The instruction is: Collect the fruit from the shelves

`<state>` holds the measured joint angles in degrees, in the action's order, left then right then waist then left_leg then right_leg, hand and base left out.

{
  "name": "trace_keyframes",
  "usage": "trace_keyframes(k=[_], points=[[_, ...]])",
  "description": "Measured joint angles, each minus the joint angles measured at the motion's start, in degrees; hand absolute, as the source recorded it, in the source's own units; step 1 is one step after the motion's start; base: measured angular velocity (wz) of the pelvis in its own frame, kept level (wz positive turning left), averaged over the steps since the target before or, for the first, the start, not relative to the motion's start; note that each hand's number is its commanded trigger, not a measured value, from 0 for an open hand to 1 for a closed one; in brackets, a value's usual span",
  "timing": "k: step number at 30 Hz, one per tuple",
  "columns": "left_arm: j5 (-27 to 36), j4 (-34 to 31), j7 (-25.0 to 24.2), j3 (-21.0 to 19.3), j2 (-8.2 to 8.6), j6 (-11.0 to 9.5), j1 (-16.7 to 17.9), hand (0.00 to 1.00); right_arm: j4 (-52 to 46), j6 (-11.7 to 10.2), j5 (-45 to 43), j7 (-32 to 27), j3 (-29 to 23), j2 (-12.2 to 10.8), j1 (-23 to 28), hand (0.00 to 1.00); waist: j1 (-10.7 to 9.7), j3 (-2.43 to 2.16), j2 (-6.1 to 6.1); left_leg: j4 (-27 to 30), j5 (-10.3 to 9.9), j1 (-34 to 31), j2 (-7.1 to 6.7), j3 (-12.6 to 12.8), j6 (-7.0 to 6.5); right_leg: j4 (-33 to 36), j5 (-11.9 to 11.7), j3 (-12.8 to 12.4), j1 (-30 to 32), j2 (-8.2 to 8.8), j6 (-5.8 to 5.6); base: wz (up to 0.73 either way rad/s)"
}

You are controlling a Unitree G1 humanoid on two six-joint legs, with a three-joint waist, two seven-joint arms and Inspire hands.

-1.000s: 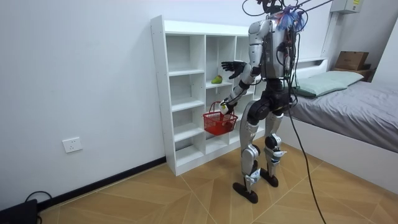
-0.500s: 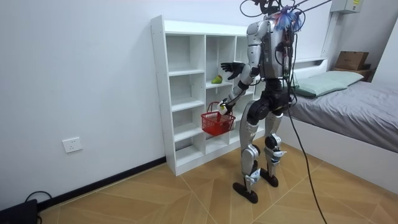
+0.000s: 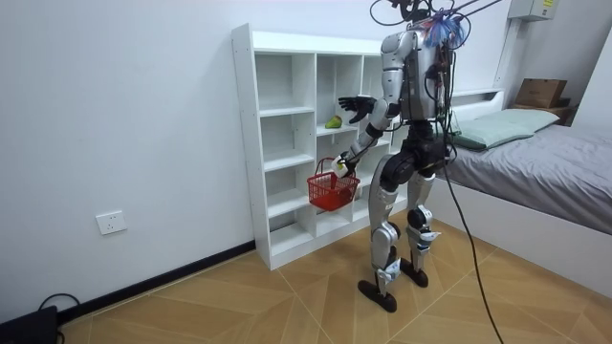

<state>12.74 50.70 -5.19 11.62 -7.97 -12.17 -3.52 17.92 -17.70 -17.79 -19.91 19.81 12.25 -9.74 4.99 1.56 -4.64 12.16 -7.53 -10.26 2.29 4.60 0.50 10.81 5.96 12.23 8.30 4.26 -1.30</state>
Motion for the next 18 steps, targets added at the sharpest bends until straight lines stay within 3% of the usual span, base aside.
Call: trace_keyframes(k=[18], points=[[-2.4,0.0,-0.1,0.0,0.5,1.4,0.2,1.0,2.2,0.3,2.7,0.0,-0.9,-0.2,-1.3,0.0,0.0,0.14,-0.02,0.1,0.5,0.0,-0.64,-0.8,-0.31,0.8,0.2,1.1,-0.2,0.8,-0.22,0.02]])
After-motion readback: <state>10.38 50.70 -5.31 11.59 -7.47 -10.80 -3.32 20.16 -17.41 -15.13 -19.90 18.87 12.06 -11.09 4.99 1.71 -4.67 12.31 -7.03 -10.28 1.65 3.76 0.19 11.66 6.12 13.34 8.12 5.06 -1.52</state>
